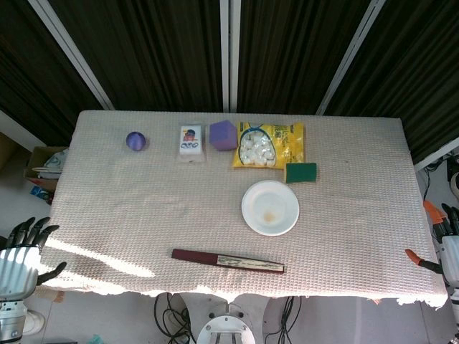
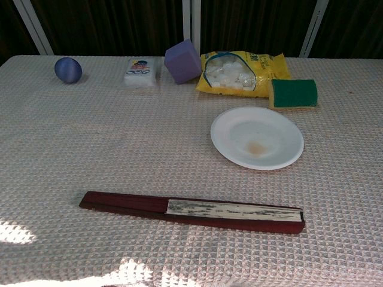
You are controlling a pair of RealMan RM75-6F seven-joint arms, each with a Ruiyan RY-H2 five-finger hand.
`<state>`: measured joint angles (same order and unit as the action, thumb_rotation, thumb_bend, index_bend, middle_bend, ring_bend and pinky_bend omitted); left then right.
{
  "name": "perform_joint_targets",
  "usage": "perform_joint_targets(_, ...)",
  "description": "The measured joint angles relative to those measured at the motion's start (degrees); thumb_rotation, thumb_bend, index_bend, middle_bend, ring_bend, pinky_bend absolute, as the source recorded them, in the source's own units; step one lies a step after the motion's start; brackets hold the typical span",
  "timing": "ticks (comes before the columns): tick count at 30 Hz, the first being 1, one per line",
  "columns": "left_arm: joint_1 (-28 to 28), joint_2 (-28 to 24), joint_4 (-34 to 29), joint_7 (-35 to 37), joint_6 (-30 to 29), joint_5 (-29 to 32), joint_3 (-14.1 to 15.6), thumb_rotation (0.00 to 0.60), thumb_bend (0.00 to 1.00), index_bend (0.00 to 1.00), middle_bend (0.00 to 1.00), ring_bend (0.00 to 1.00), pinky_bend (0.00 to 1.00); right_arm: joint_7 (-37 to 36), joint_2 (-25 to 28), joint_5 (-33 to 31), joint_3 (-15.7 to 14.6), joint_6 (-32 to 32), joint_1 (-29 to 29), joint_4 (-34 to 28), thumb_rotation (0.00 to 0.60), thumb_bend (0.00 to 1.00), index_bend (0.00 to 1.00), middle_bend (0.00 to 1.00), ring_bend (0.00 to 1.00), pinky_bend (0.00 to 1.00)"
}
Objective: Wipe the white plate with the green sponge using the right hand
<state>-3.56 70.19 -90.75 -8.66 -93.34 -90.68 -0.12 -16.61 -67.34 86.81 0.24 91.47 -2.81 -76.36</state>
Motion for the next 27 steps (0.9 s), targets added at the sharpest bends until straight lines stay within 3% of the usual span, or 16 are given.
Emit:
perform_joint_targets(8, -0.1, -0.1, -0.1, -0.1, 0.1, -0.1, 0.4, 0.600, 0.02, 0.25, 0.15, 0.09, 0.13, 2.5, -1.1, 1.5, 1.2, -3.2, -3.0, 0.0, 0.600, 0.04, 0.00, 0.14, 0.01, 0.03)
perform_joint_targets(15, -0.5, 0.1, 0.0, 0.3, -0.7, -0.5, 0.7, 0.600, 0.02, 0.25, 0.15, 0.09, 0.13, 10.2, -4.8, 2.2, 4.0, -8.6, -9.2, 1.0, 0.600, 0.04, 0.09, 0.19, 0.01, 0.05)
perform_joint_targets(22, -0.9, 0.2, 0.6, 1.0, -0.6, -0.3, 1.1, 0.600, 0.02, 0.25, 0.15, 0.09, 0.13, 19.8, -15.2, 0.4, 7.7, -17.9, -18.2, 6.7, 0.600, 0.04, 0.10, 0.18, 0.01, 0.05)
perform_joint_targets(27, -1.2, 0.5, 1.5, 2.2, -0.3, 0.5, 1.2, 0.600, 0.02, 0.25, 0.15, 0.09, 0.13, 22.8, -23.9, -2.0, 10.0, -22.5, -23.3, 16.3, 0.600, 0.04, 0.12, 0.18, 0.01, 0.05)
